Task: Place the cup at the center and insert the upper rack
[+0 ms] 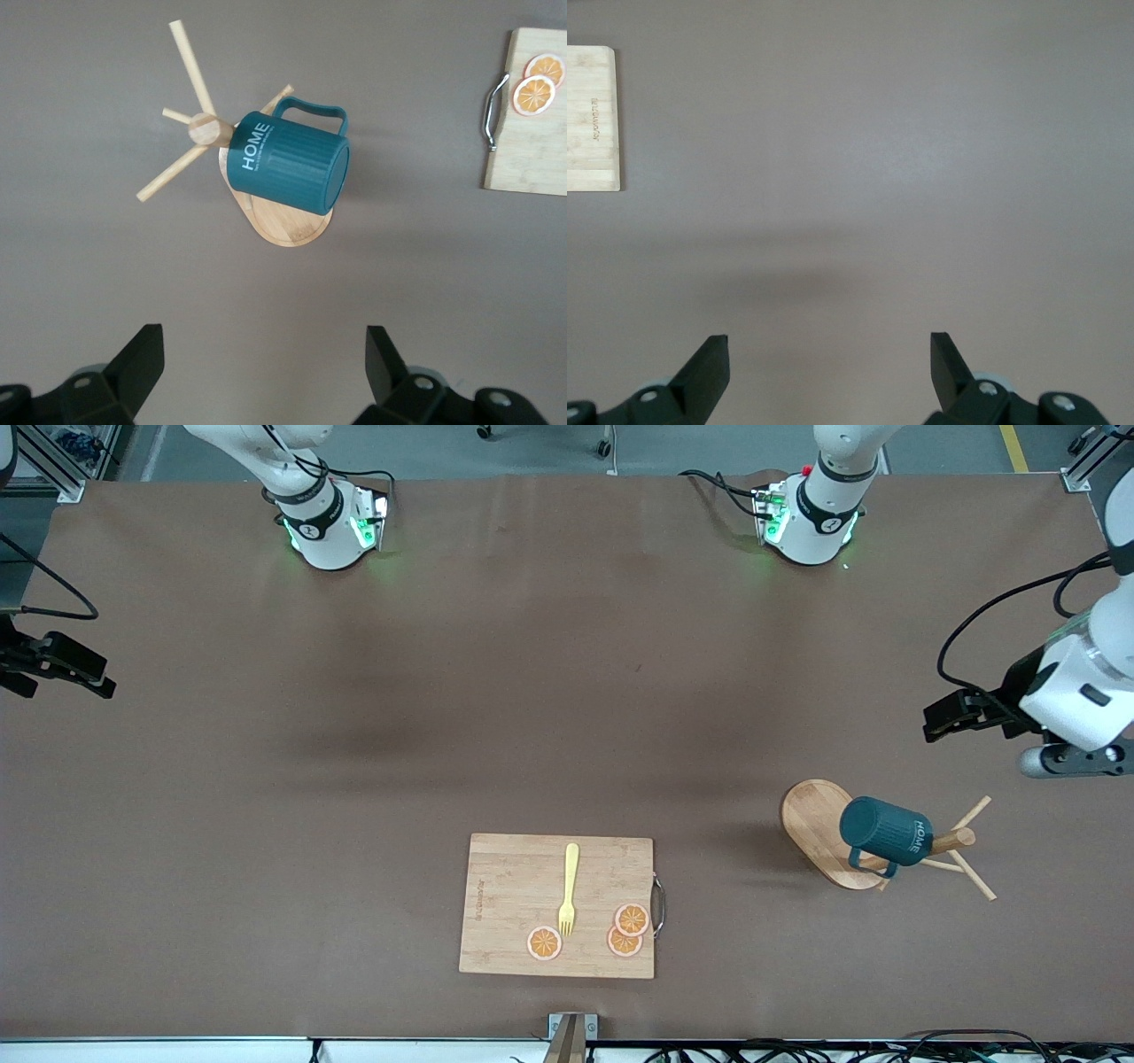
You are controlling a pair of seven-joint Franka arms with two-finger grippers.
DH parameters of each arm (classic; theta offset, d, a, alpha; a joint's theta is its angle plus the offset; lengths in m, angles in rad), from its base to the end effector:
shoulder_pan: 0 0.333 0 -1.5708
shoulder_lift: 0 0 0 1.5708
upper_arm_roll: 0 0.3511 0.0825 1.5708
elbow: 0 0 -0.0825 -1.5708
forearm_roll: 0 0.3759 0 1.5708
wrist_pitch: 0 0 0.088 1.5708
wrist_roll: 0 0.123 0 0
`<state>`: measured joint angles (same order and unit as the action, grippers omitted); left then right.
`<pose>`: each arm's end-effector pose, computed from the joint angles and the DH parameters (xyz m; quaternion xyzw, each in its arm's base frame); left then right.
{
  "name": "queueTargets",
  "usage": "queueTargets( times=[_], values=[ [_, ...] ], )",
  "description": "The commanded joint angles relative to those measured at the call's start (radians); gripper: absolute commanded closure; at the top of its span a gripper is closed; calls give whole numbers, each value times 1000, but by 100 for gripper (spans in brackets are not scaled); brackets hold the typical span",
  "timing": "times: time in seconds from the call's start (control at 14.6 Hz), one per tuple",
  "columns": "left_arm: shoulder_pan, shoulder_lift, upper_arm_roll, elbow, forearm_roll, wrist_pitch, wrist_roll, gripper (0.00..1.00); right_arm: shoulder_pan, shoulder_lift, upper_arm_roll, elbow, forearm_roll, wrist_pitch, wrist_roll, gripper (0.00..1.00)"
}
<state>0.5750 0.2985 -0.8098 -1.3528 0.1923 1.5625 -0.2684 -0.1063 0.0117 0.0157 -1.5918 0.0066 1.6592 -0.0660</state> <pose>0.6209 -0.0466 0.6128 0.9995 0.0289 -0.0025 0.0109 0.5575 -0.0499 0.6354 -0.9995 0.0125 -0.0280 0.0012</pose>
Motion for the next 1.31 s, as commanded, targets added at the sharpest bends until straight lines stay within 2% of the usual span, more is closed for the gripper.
queueTargets(
  times=[0.0,0.27,0.48,1.24],
  values=[
    [-119,-128,237,-3,-150,-13,69,0,-1,1,3,7,-16,-6,3,0],
    [-292,-222,449,-23,-227,-19,84,0,-4,1,1,9,-16,-4,3,0],
    [-385,-272,553,-40,-283,-30,83,0,-3,1,1,9,-14,-6,3,0],
    [-599,-325,733,-61,-287,-27,81,0,10,1,9,18,-7,-21,3,0]
  ],
)
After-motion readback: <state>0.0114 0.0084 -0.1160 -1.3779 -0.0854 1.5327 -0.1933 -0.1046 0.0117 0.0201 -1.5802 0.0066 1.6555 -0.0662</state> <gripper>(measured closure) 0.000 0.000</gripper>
